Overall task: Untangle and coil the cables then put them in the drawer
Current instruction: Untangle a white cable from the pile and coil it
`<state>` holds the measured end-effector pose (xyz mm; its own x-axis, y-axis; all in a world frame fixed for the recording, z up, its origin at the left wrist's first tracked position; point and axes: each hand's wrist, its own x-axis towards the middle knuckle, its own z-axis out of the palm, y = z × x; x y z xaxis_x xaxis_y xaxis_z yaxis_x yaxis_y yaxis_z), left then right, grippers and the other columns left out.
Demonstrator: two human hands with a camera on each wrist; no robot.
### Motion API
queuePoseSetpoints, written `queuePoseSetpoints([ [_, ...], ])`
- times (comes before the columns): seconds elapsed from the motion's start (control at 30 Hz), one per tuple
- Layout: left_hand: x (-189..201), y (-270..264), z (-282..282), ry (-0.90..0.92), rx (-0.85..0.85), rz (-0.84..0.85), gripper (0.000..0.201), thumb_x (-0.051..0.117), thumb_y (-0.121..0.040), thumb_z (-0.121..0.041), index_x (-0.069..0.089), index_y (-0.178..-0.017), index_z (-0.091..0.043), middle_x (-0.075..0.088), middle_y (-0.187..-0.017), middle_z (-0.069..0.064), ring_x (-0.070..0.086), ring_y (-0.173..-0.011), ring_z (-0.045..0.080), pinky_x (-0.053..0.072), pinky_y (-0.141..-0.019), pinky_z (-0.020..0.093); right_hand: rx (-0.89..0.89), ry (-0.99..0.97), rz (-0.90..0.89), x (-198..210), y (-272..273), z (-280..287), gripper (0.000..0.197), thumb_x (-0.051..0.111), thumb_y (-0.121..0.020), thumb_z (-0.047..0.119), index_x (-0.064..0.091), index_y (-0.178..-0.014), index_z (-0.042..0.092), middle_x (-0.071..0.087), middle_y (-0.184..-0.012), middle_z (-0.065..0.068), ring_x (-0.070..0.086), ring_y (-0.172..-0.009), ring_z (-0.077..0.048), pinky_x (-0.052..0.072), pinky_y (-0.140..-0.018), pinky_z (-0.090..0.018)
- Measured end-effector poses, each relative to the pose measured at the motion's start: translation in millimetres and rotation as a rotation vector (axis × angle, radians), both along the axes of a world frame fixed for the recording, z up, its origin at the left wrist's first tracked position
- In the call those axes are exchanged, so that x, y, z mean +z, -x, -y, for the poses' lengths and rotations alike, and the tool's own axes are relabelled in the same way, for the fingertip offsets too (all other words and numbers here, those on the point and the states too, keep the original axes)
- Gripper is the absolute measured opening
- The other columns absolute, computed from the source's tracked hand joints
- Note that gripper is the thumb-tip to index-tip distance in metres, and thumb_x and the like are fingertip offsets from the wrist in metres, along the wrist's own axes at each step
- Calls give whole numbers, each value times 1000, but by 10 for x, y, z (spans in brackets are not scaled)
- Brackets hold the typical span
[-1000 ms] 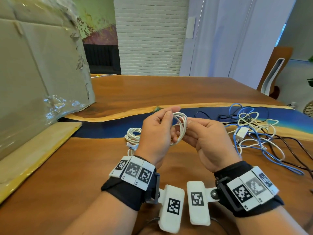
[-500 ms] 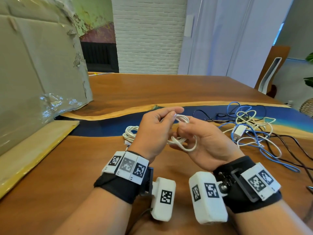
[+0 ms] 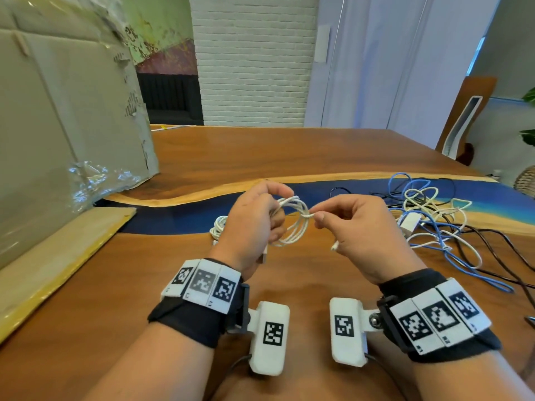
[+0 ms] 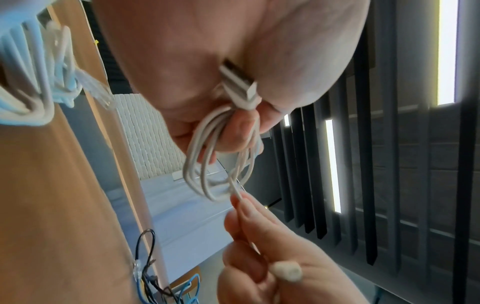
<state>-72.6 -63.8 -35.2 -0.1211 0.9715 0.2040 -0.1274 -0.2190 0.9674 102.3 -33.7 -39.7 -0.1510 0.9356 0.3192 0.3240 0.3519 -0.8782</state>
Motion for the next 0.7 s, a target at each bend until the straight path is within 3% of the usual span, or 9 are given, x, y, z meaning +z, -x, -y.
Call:
queuePoseSetpoints([
  [0.1,2,58,5,114,-50,-73,32,39,-107,-19,65,-109,-1,30,-54,-4,24,-47,14,32,-64,38,42,21,-59,38,-60,-13,15,66,-98,10,76,-88,16,68,-67,0,50,-50,-5,39,-44,-20],
  [0.17,-11,78,-3,161,-55,-170,41,46,-107,-36,68,-97,-3,30,-54,-5,26,-45,12,37,-68,37,77,56,-138,70,-96,0,13,64,-99,8,73,-91,10,65,-65,-3,47,-49,-13,41,-42,-28],
  [0.23,-18,90,-25,184,-14,-225,43,50,-106,-38,64,-79,-8,32,-52,-5,30,-42,11,39,-70,37,97,57,-173,96,-120,18,12,63,-99,5,72,-92,7,63,-65,-5,48,-48,-16,45,-43,-31],
  [0.3,-16,108,-42,207,25,-215,43,49,-106,-37,54,-70,-13,33,-50,-6,33,-39,12,41,-71,37,97,41,-158,114,-134,26,13,63,-99,4,73,-91,8,64,-65,-5,51,-48,-18,48,-45,-28],
  [0.43,18,100,-60,219,23,50,43,41,-110,-33,51,-75,-10,32,-49,-4,31,-37,12,40,-55,31,96,13,91,107,-132,21,12,72,-94,11,79,-86,18,75,-72,-1,65,-63,-15,54,-65,-27],
  [0.53,23,16,-47,194,-30,185,42,41,-110,-32,50,-76,-8,32,-54,-2,28,-40,11,35,-44,25,48,-24,280,67,-64,14,8,83,-84,19,81,-80,25,72,-78,3,61,-68,-11,51,-72,-32],
  [0.6,23,-56,-30,175,-75,286,41,41,-110,-33,51,-79,-8,32,-55,-2,29,-40,10,32,-43,24,1,-65,276,53,-27,14,9,85,-82,20,80,-78,26,73,-77,5,63,-70,-9,54,-72,-34],
  [0.7,50,-117,-9,141,-125,404,41,41,-110,-36,53,-81,-8,31,-56,-2,30,-41,10,34,-44,25,-5,-47,99,30,34,43,10,80,-87,14,82,-83,23,77,-73,4,72,-71,-13,61,-70,-33],
])
